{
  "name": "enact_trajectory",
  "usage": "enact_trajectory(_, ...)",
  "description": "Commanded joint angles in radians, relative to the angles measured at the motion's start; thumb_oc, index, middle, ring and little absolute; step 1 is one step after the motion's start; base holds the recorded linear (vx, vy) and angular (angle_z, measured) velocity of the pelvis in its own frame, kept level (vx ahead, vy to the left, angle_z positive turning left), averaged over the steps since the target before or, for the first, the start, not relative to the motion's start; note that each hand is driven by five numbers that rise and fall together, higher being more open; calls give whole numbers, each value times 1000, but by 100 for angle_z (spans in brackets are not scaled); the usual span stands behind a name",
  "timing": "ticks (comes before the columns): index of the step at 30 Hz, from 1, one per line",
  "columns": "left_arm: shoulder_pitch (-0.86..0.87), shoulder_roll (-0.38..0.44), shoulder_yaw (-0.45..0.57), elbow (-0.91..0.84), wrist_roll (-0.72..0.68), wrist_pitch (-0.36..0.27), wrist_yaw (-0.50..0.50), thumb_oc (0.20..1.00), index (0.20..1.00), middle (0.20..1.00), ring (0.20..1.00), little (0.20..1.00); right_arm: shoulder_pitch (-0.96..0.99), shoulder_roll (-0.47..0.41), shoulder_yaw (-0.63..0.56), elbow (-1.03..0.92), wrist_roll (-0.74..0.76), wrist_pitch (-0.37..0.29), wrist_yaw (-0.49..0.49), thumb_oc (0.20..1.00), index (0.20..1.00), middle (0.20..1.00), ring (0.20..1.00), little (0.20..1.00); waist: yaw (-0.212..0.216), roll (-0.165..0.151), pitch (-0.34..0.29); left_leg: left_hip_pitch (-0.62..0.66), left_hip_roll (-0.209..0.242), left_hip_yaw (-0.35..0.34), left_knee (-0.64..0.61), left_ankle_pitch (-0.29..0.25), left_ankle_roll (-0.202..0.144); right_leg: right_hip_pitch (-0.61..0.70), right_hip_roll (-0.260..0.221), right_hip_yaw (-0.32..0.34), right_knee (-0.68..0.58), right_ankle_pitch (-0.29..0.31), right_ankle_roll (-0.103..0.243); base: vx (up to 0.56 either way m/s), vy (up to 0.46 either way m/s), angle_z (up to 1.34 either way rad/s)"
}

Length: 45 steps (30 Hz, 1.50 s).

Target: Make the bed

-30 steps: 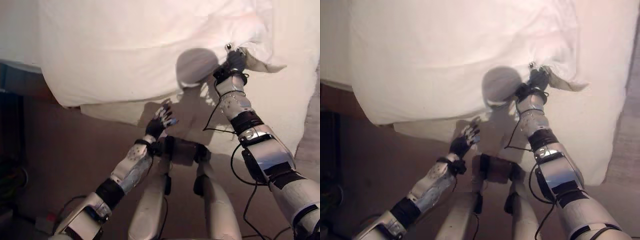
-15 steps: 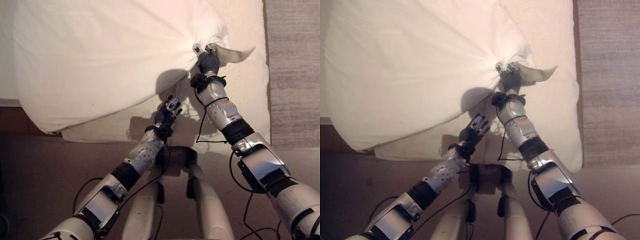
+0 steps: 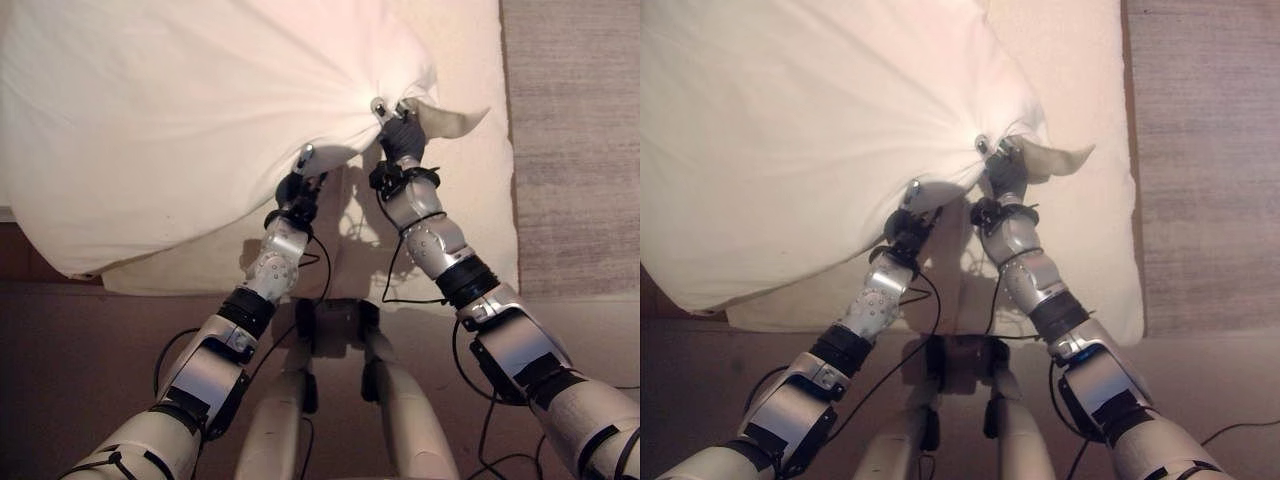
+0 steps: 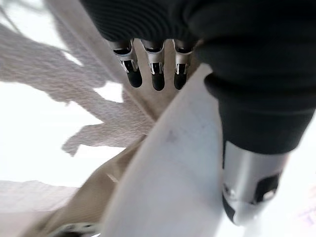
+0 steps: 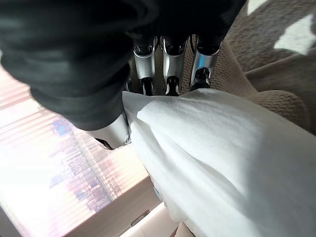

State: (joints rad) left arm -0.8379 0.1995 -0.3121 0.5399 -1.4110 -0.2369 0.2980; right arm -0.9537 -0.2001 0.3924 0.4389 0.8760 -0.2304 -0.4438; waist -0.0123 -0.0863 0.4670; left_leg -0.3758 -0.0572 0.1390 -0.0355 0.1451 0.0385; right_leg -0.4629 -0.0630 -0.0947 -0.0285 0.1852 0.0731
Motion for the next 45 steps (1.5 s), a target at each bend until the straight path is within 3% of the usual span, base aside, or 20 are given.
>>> enact_trajectory(1, -56, -16, 109, 55, -42, -135, 27, 1000, 1000, 1000, 1000, 1000, 67, -37, -135, -110, 11, -144, -3, 200, 200, 200, 200, 200, -8, 30, -116, -40, -3, -21, 90, -109, -38, 23, -21, 9, 62, -36, 59, 0, 0, 0)
enact_trajectory(5, -54, -20, 174, 41, -63, -211, 63, 1000, 1000, 1000, 1000, 1000, 105, -29, -151, -119, 9, -160, -21, 200, 200, 200, 200, 200, -7, 27, -116, -43, -2, -20, 95, -111, -40, 24, -23, 2, 67, -39, 59, 0, 0, 0)
enact_trajectory(16, 0, 31, 335, 60, 21, -301, 162, 1000, 1000, 1000, 1000, 1000, 211, -22, -203, -147, -9, -189, -54, 200, 200, 200, 200, 200, 8, 17, -124, -27, -1, -27, 92, -119, -42, 39, -28, -18, 72, -51, 60, 0, 0, 0)
enact_trajectory(31, 105, 70, 464, 46, 111, -356, 225, 1000, 1000, 1000, 1000, 1000, 320, 1, -274, -115, 34, -229, -52, 200, 200, 200, 200, 200, 28, 16, -128, -15, -6, -31, 104, -134, -40, 52, -33, -27, 84, -63, 57, 3, 1, 1)
enact_trajectory(45, 152, 86, 505, 19, 129, -379, 228, 1000, 1000, 1000, 1000, 1000, 353, 7, -289, -81, 45, -230, -44, 200, 200, 200, 200, 200, 39, 28, -127, -19, -10, -32, 116, -139, -38, 49, -36, -26, 98, -69, 55, 0, 0, 0)
